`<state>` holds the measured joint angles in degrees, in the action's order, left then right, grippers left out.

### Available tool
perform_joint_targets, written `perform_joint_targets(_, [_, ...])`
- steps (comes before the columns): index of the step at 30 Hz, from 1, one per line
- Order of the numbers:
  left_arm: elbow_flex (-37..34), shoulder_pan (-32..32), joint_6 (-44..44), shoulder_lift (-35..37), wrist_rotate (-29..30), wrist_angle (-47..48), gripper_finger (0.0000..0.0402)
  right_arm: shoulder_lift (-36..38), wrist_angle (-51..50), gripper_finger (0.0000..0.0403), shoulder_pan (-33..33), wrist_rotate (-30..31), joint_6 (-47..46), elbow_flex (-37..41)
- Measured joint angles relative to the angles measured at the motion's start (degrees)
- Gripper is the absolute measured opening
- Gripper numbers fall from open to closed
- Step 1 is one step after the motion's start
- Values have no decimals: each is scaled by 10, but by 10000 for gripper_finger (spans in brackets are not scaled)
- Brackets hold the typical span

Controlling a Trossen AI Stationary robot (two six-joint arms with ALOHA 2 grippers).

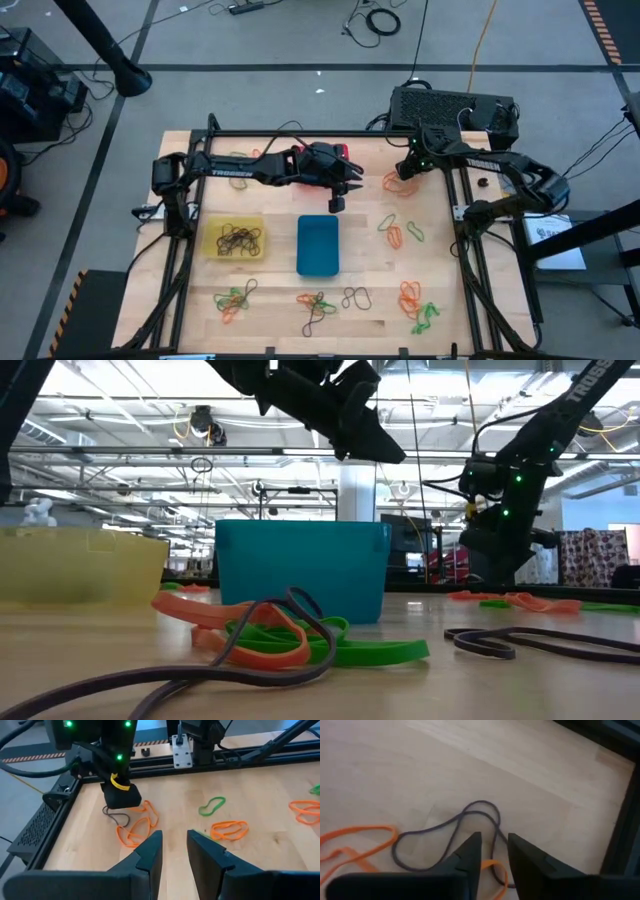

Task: Sort rubber bands into baskets
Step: Put the purple rubber band into the yellow bin

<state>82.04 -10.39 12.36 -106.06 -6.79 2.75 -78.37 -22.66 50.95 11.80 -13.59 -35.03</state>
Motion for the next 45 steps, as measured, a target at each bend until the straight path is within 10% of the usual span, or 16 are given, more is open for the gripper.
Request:
perform_joint_targets(15, [-1,10,0,0,-5,47,97,-72,25,85,-44,108,-42,0])
perform_joint_targets(32, [-1,27,0,0,-5,74,97,-76,17,6,-57,77,-4,0])
perform_joint_targets(45, [-13,19,6,0,-2,36,97,104,42,0,-62,87,38,2])
